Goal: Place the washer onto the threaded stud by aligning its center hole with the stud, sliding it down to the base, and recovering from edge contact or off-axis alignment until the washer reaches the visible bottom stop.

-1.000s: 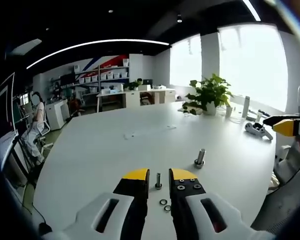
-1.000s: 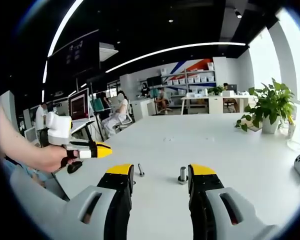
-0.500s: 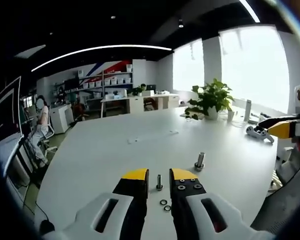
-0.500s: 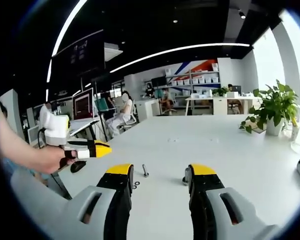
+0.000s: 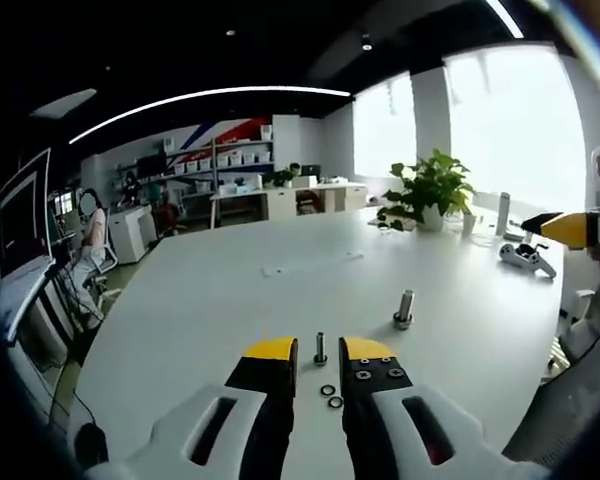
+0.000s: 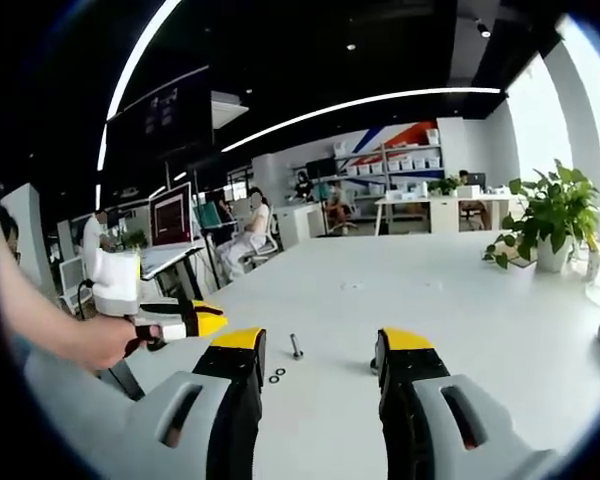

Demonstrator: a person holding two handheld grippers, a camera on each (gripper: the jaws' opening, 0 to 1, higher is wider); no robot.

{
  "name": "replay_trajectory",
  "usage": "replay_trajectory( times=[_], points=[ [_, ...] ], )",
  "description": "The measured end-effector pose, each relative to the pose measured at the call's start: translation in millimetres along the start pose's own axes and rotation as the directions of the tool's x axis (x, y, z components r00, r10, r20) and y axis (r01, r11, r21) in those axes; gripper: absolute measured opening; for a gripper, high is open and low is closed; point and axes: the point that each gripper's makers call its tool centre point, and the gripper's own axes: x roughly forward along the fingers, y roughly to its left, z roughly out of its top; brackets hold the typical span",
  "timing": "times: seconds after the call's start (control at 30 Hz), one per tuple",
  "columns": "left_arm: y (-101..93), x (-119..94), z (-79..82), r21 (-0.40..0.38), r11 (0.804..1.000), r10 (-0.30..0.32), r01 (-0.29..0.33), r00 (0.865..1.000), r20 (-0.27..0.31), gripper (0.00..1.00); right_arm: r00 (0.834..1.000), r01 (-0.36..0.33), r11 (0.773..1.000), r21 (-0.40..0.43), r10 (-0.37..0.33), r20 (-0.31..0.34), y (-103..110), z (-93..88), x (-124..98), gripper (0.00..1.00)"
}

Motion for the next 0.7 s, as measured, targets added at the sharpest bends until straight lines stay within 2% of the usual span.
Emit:
replay_trajectory(
  times=[0.1,0.3,0.7],
  points=[
    [-0.6,-1.1,-3.1,0.007,1.000,0.018,-0.018,1.000,0.006,0.15,1.000,0.001,1.000,-0.003,-0.001,0.003,1.0,0.5,0.5,0.47],
    [-0.7,2.5,-19.2,-0.012,1.000,0.019,-0.019,0.999,-0.030,0.17,1.000,0.001,1.000,-0.013,-0.001,0.007,2.5,1.4,0.2,0.48],
    [-0.3,16.3,-42.2,-0.034,0.999,0.014,-0.017,0.996,-0.084,0.17,0.997,0.053,0.998,-0.022,-0.052,0.051,-9.2,11.7,-5.0,0.51]
  ],
)
